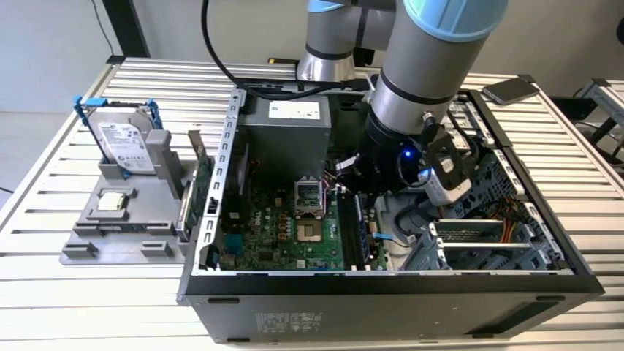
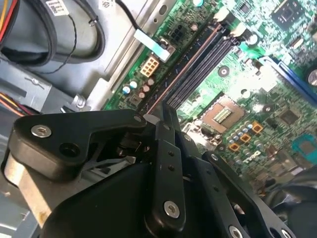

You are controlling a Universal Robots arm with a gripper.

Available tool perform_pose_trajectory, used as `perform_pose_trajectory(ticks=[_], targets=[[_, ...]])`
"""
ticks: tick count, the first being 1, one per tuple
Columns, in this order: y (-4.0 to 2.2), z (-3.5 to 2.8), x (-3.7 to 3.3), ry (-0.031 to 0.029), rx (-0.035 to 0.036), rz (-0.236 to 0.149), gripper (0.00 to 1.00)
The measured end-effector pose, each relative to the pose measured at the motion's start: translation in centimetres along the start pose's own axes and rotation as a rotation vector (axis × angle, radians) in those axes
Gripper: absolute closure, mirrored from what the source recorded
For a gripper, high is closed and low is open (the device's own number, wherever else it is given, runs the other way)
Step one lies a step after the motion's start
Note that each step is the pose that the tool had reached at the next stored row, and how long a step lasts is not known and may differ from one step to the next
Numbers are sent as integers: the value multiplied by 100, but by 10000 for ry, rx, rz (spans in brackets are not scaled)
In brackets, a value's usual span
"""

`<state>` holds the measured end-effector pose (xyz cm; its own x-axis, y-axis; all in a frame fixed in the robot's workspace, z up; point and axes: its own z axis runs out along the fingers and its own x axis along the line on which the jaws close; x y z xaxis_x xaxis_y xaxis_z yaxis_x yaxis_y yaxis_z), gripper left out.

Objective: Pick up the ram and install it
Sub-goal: 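Press down the ram until it locks into place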

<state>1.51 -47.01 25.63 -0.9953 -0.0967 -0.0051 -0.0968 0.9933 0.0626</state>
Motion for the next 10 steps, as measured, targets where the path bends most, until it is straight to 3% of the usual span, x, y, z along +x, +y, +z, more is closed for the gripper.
perform_pose_trajectory(ticks=[10], targets=[[0, 0, 0, -36, 3, -1405, 100]])
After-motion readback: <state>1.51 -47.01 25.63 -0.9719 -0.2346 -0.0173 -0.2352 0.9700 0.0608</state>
